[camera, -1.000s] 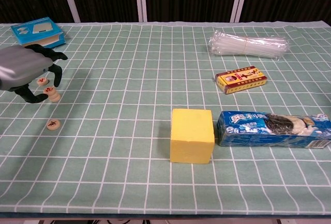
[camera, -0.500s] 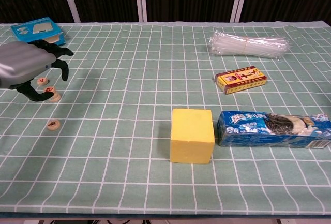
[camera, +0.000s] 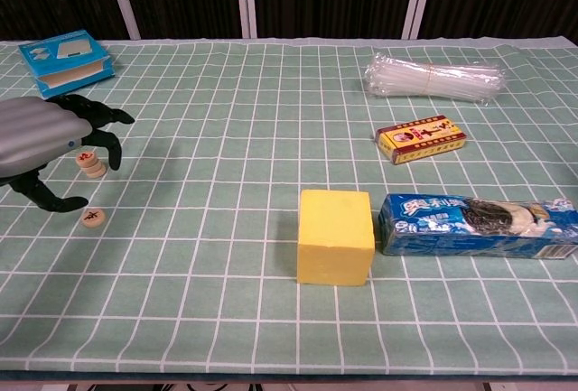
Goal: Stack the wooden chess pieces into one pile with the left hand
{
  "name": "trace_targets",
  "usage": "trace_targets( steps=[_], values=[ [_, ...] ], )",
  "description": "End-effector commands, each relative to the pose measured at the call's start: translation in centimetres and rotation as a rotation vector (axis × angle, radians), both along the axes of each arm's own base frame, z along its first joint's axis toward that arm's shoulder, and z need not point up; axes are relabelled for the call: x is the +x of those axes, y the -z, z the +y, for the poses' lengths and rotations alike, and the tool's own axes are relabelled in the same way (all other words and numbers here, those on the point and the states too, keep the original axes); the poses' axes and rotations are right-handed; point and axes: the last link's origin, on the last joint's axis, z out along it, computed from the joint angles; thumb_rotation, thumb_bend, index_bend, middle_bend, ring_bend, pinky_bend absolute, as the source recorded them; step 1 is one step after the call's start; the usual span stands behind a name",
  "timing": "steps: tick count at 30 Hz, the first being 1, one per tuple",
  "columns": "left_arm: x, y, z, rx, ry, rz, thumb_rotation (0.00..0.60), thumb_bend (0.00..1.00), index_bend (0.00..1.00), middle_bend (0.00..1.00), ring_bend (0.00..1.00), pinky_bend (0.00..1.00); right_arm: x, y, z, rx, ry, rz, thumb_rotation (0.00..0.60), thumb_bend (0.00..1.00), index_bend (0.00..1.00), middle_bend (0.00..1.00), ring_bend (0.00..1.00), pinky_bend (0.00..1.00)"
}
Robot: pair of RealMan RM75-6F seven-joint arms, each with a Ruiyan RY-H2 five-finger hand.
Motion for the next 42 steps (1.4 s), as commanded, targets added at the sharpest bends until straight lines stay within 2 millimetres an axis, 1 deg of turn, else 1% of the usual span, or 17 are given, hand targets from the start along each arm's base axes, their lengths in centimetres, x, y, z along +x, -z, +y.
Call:
trace_targets(
  steps=[1, 6, 11, 16, 25, 42],
  values=[
    [-0.5, 0.2, -0.3, -0.018, -0.003, -0.001, 0.600, 0.25, 0.38, 0.04, 0.00, 0.01, 0.0, 0.0, 0.0, 0.000, 0.000, 0.000, 0.600, 0.23, 0.02, 0.01, 0.00, 0.00],
    [-1.0, 0.7, -0.6, -0.058, -0.011, -0.008, 0.600, 0.25, 0.39, 0.04, 0.00, 0.01, 0.0, 0.0, 0.0, -0.001, 0.002, 0.000, 0.600, 0.23, 0.02, 0.01, 0.00, 0.00],
    [-1.0, 1.0, -0.9, -0.083, -0.006, -0.022, 0.600, 0.25, 0.39, 0.04, 0.00, 0.01, 0.0, 0.0, 0.0, -0.004, 0.004, 0.000, 0.600, 0.23, 0.02, 0.01, 0.00, 0.00],
    [-1.0, 1.0, -1.0, -0.088, 0.006, -0.022, 0.600, 0.25, 0.40, 0.04, 0.00, 0.01, 0.0, 0.0, 0.0, -0.004, 0.005, -0.001, 0.600, 0.23, 0.02, 0.01, 0.00, 0.00],
    [-1.3, 1.2, -1.2, -0.089, 0.007, 0.006, 0.600, 0.27, 0.43, 0.04, 0.00, 0.01, -0.1, 0.0, 0.0, -0.008, 0.008, -0.004, 0.600, 0.23, 0.02, 0.01, 0.00, 0.00],
    [-1.4, 1.5, -1.0, -0.073, 0.009, 0.039, 0.600, 0.31, 0.47, 0.04, 0.00, 0.01, -0.1, -0.1, 0.0, -0.009, 0.012, -0.007, 0.600, 0.23, 0.02, 0.01, 0.00, 0.00]
  ],
)
